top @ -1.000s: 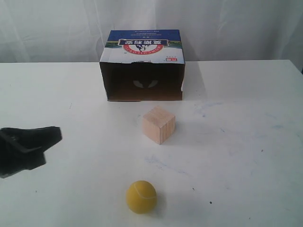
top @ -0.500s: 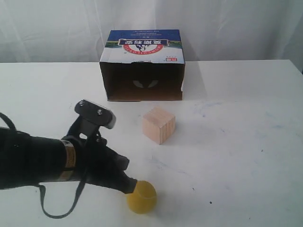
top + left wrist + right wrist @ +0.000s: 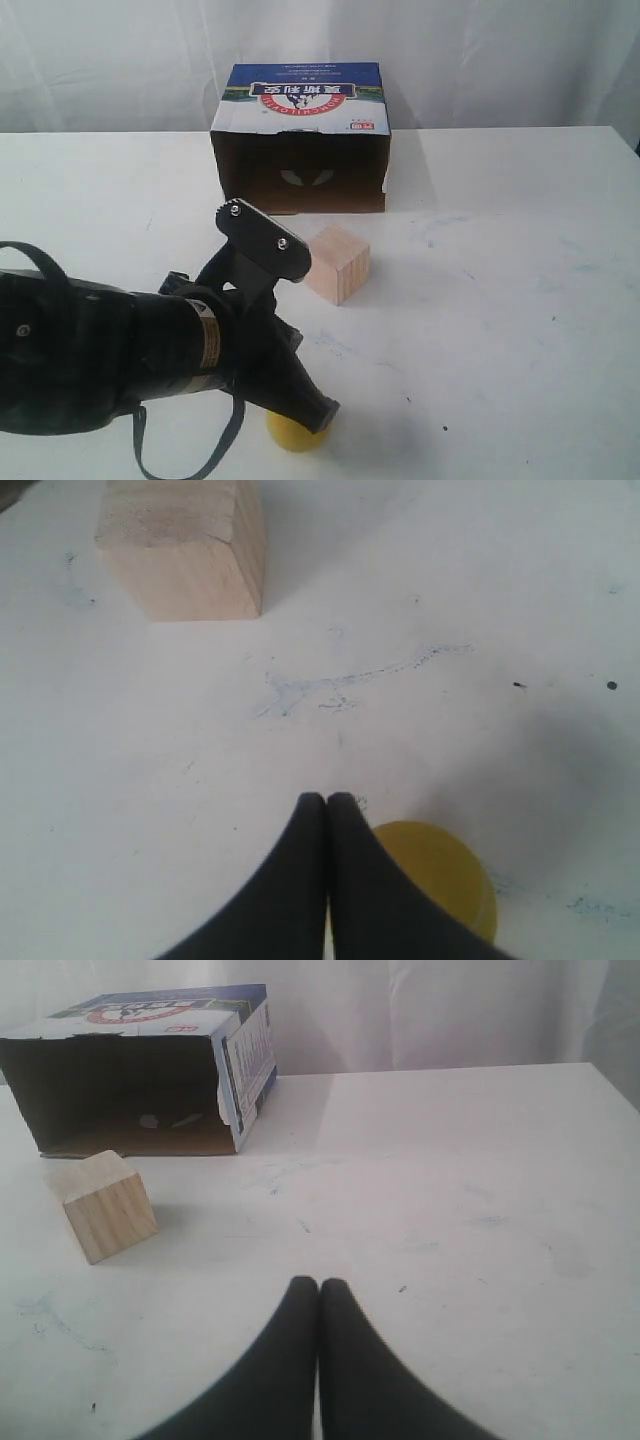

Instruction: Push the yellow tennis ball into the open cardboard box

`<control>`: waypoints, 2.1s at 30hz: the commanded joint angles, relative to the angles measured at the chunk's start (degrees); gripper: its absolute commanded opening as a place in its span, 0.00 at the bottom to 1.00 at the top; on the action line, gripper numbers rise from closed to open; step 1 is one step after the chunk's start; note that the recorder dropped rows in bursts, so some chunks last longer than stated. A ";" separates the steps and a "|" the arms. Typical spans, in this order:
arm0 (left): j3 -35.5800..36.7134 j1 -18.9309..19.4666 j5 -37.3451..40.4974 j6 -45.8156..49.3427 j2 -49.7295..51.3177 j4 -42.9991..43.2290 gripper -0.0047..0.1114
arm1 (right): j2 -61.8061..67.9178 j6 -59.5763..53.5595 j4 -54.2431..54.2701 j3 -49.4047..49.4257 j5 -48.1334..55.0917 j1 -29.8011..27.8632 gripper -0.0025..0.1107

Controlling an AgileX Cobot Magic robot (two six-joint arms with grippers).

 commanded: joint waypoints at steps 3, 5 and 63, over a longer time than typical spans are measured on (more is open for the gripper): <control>-0.13 -0.43 -3.89 0.11 -0.20 -2.41 0.04 | 0.14 0.29 -0.13 0.13 -0.59 -0.50 0.02; -0.13 -0.43 -3.89 4.79 -0.20 -8.86 0.04 | 0.14 0.29 -0.13 0.13 -0.59 -0.50 0.02; -2.67 18.69 6.37 55.10 0.12 -36.24 0.04 | 0.14 1.23 -0.13 0.13 -0.59 -0.50 0.02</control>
